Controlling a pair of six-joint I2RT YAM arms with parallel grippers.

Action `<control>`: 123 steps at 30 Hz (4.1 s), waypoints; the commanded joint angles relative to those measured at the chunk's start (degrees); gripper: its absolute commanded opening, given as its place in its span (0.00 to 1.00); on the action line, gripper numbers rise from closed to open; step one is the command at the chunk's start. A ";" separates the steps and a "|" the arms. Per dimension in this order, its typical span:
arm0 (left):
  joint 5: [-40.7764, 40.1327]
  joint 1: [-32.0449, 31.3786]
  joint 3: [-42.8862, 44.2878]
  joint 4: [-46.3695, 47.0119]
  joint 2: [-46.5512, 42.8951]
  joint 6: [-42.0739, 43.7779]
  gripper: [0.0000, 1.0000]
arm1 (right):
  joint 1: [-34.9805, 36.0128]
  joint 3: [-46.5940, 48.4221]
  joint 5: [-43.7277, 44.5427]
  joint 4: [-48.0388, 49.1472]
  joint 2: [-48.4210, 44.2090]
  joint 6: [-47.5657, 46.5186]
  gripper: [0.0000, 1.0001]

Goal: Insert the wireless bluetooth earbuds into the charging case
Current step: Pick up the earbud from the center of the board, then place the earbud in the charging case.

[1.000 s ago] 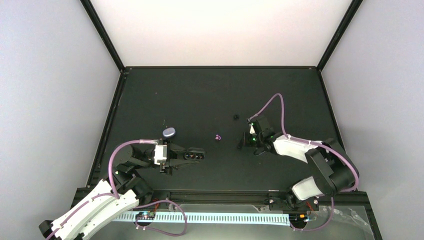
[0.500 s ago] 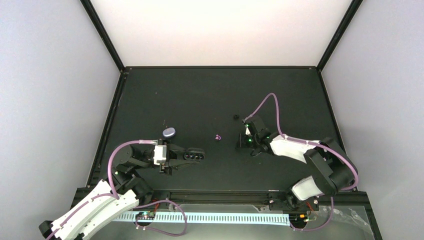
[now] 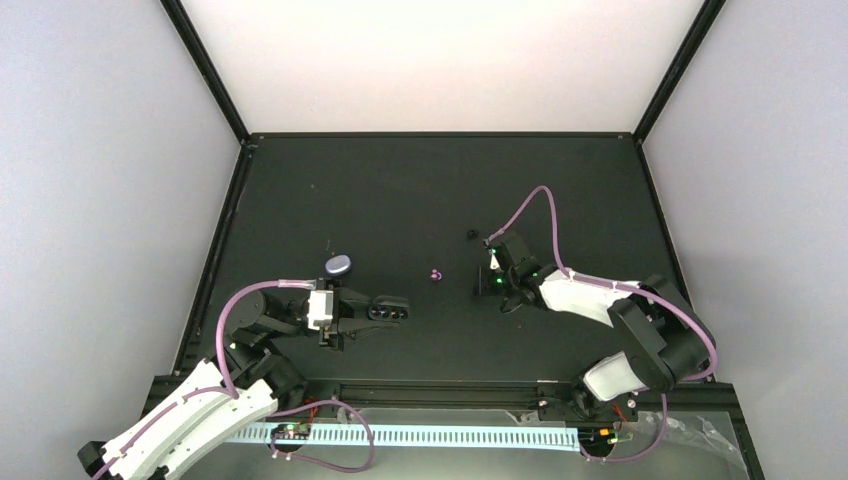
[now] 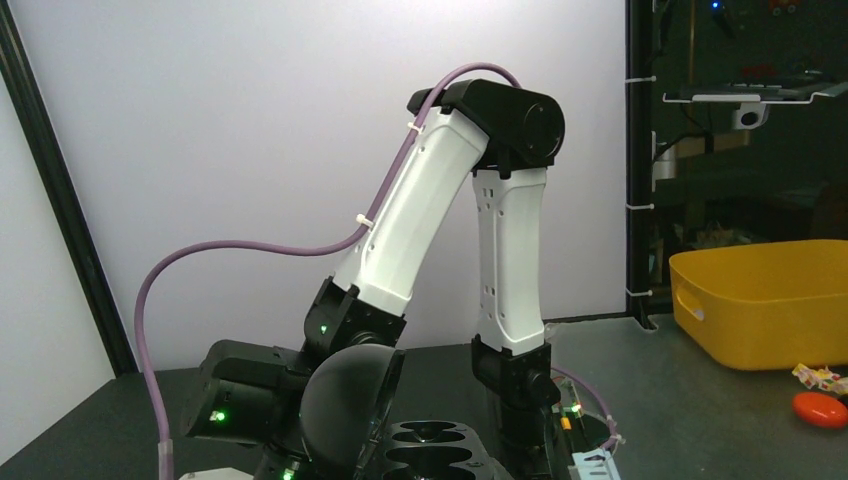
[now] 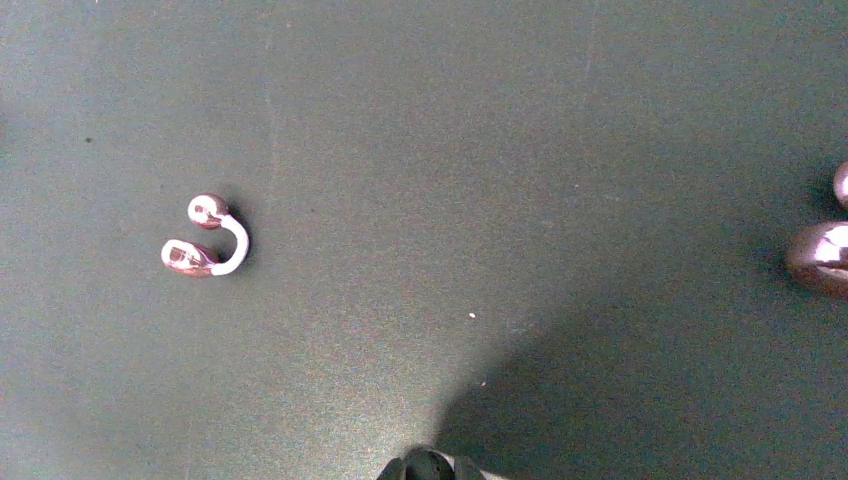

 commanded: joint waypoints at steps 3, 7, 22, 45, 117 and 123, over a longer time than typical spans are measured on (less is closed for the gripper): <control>0.64 0.04 0.80 0.47 -0.53 0.63 0.02 | 0.53 0.65 -0.43 -1.90 -1.05 -0.04 0.15; 0.59 0.04 0.80 0.48 -0.57 0.63 0.02 | 0.55 0.28 -1.31 -1.70 -1.46 0.72 0.18; 0.75 0.01 0.80 0.57 -0.66 0.45 0.02 | 0.52 -0.64 -2.52 -1.34 -2.76 1.22 0.11; 0.70 0.04 0.80 0.48 -0.68 0.62 0.02 | 0.55 1.11 -1.16 -2.47 -1.92 0.34 0.01; 9.90 -0.21 1.87 1.27 9.61 -0.07 0.02 | 44.23 66.25 3.83 -57.42 -4.68 -46.41 0.01; 9.77 -0.22 1.94 1.18 9.59 -0.08 0.02 | 44.23 65.75 4.39 -57.36 -4.40 -46.35 0.01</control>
